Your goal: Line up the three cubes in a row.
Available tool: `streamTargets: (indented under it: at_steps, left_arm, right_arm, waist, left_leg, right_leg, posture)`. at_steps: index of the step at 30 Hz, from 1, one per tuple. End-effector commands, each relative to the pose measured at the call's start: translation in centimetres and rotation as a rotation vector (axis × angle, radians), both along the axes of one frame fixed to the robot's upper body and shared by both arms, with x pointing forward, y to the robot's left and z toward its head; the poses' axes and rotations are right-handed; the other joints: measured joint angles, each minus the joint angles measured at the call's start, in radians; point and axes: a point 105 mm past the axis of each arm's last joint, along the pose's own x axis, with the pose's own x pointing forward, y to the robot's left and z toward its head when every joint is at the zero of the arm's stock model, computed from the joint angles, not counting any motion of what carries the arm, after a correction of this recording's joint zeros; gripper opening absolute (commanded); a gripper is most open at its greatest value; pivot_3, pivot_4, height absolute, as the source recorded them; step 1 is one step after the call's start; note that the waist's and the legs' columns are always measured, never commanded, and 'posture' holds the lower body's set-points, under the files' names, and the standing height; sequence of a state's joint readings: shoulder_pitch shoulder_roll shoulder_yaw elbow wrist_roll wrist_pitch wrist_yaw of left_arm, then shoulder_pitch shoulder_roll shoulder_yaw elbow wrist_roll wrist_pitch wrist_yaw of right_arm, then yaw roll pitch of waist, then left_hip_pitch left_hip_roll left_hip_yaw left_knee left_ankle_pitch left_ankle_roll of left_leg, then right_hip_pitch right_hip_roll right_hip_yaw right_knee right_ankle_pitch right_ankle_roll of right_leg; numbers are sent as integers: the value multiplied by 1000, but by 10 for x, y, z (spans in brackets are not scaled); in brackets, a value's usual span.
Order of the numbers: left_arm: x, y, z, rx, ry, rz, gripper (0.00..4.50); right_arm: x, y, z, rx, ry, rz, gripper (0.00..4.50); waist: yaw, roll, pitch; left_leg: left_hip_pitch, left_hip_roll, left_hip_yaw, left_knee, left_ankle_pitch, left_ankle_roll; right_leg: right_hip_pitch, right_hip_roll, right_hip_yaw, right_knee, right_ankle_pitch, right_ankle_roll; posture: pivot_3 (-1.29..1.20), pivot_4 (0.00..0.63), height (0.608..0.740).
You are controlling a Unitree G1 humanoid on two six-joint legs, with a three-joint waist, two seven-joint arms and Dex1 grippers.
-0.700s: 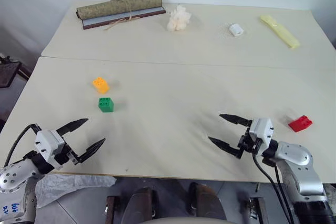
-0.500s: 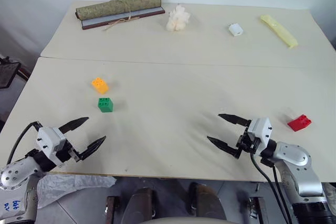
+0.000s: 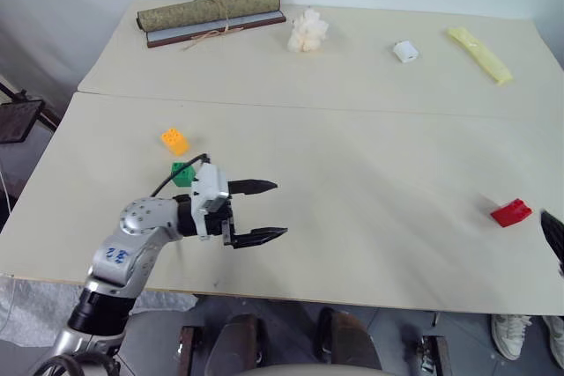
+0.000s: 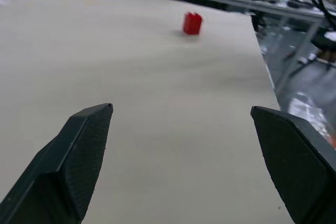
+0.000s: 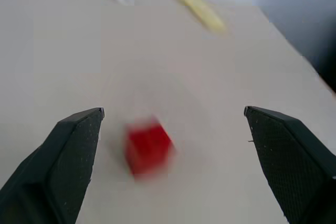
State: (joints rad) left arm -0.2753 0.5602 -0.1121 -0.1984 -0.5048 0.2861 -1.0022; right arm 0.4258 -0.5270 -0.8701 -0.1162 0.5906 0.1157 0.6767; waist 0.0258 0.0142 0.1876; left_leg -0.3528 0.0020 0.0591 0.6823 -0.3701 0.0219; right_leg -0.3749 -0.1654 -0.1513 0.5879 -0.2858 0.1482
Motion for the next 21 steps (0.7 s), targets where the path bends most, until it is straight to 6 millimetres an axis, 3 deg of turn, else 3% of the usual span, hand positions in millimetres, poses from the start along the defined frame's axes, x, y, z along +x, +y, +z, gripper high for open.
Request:
streamTargets:
  at_steps: [1,5,9,14,18,21]
  left_arm:
    - [5,-6,7,-6,-50,-23,4481]
    - [7,-9,10,-25,-66,-32,4481]
    - [4,-9,6,-19,-68,-38,4481]
    - [2,-11,3,-15,-70,-39,4481]
    - [-1,-10,2,-8,-81,-27,4481]
    - [-3,-6,3,2,-86,-16,4481]
  right_arm:
    - [-9,0,-1,-37,17,-38,4500]
    - [10,7,9,45,37,-77,4500]
    - [35,18,22,191,187,-119,4500]
    - [62,31,30,266,321,-195,4500]
    - [87,33,24,269,362,-297,4500]
    - [94,29,17,277,380,-370,4500]
  waist:
    - [-6,1,0]
    - [-26,1,-1]
    - [-28,2,-1]
    - [-12,1,-1]
    - [1,2,-1]
    - [4,2,-1]
  left_leg:
    - [1,0,2,0,0,0]
    - [3,0,4,0,0,1]
    - [12,5,6,1,0,1]
    - [9,8,5,1,0,1]
    - [1,6,5,4,0,2]
    - [-5,1,6,5,0,2]
  right_leg:
    - [0,0,2,1,0,0]
    - [0,0,15,3,1,2]
    - [0,0,20,6,2,2]
    - [-1,1,17,4,2,1]
    - [-8,1,17,5,2,1]
    - [-15,1,17,6,2,1]
  posture:
    - [0,150,740]
    - [0,150,740]
    - [0,150,740]
    - [0,150,740]
    - [0,150,740]
    - [0,150,740]
